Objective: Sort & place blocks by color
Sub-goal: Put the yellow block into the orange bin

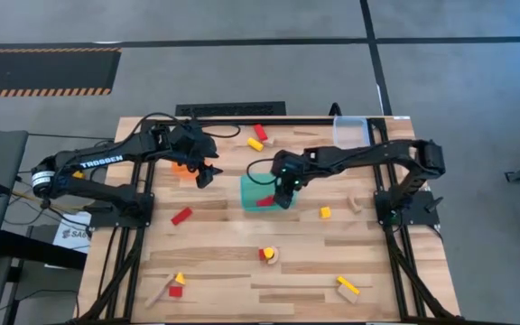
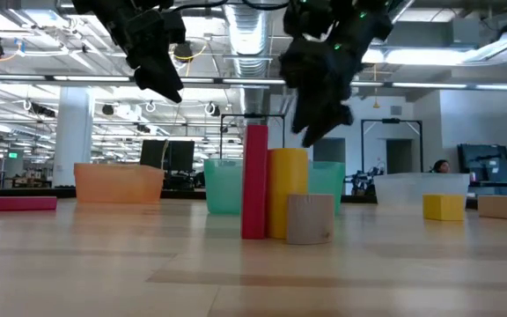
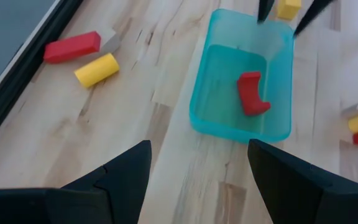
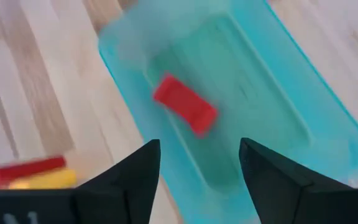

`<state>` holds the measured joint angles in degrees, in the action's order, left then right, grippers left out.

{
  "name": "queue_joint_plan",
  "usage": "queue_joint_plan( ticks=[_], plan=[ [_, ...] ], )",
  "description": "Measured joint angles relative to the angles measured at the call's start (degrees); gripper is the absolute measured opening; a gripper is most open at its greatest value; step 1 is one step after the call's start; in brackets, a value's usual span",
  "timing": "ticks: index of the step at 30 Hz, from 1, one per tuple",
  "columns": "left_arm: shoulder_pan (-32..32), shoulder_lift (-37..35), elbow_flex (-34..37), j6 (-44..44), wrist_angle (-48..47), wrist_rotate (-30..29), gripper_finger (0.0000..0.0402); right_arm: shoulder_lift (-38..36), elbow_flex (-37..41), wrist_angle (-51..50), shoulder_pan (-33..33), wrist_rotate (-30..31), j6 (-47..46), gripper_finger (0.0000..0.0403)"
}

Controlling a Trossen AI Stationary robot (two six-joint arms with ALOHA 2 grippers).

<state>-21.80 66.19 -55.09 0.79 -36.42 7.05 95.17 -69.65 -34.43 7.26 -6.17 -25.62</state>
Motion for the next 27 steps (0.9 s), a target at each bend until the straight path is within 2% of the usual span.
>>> queue_joint_plan(
  ticks=[4, 8, 13, 21, 24, 27],
  plan=[
    [0.0, 0.0, 0.0, 0.6, 1.3, 0.0, 0.0254, -5.3, 0.0, -6.2, -0.6, 0.0, -5.4, 0.0243],
    [0.0, 0.0, 0.0, 1.9, 7.4, 0.0, 0.0254, -10.2, 0.0, -13.0, -4.2, 0.3, -13.1, 0.0243],
    [0.0, 0.5, 0.0, 4.7, 19.1, -0.1, 0.0254, -14.0, 0.7, -18.0, -14.4, 8.1, -25.3, 0.0243],
    [0.2, 3.3, -0.2, -2.3, 36.9, -1.3, 0.0254, -14.8, 1.6, -20.4, -29.6, 17.3, -48.5, 0.0243],
    [0.4, 5.1, 0.1, -3.5, 40.1, -1.5, 0.0254, -14.4, 1.6, -22.6, -34.3, 21.0, -56.1, 0.0243],
    [0.8, 6.4, 0.0, -5.9, 41.9, -1.3, 0.0254, -14.1, 1.6, -23.8, -37.4, 21.5, -62.2, 0.0243]
  ],
)
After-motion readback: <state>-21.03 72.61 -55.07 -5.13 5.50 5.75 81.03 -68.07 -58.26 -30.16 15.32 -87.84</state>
